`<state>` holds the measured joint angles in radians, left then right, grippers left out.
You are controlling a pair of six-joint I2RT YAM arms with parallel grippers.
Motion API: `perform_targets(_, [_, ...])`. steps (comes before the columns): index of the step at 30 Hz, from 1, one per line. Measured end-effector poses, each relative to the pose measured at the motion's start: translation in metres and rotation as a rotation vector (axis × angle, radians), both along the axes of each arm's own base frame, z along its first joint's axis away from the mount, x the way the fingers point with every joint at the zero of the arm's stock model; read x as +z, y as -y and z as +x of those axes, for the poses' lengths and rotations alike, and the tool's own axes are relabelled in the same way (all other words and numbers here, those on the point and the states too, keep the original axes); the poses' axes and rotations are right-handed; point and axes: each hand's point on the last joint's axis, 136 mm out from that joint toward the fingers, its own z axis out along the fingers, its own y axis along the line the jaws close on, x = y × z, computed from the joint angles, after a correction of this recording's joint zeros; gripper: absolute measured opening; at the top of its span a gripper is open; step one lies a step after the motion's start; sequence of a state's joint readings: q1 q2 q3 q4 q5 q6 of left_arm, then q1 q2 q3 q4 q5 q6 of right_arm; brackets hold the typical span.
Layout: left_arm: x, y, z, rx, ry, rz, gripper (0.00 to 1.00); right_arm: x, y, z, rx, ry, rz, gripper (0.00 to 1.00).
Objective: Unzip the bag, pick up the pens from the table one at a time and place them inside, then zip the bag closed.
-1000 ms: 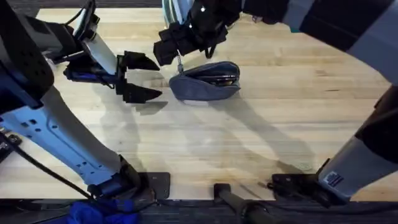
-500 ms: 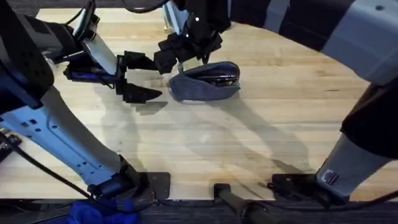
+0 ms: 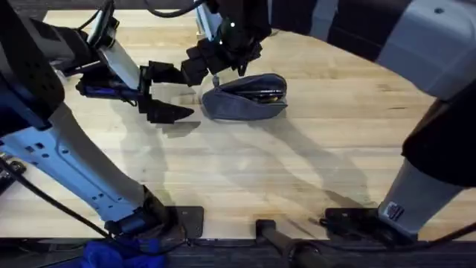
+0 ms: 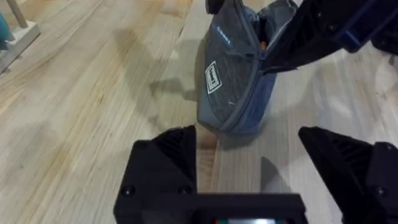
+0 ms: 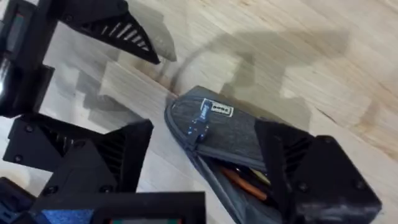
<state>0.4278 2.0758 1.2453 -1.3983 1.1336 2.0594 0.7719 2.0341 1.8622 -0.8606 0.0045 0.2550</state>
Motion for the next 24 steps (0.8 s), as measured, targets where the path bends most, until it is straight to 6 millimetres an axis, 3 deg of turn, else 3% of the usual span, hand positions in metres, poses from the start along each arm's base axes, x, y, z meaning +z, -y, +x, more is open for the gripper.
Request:
perform_targets(5, [0.000, 0.000, 0.000, 0.000, 0.000, 0.000, 0.995, -0.001, 0.000, 0.000, -0.008, -0.006, 0.003, 0.995])
perform_targets(13, [0.000, 0.000, 0.000, 0.000, 0.000, 0.000, 0.995, -0.020, -0.001, 0.001, -0.028, -0.041, -0.020, 0.995])
perform_targets(24, [0.000, 0.000, 0.000, 0.000, 0.000, 0.000, 0.995, -0.025, 0.005, -0.006, -0.060, -0.080, -0.038, 0.920])
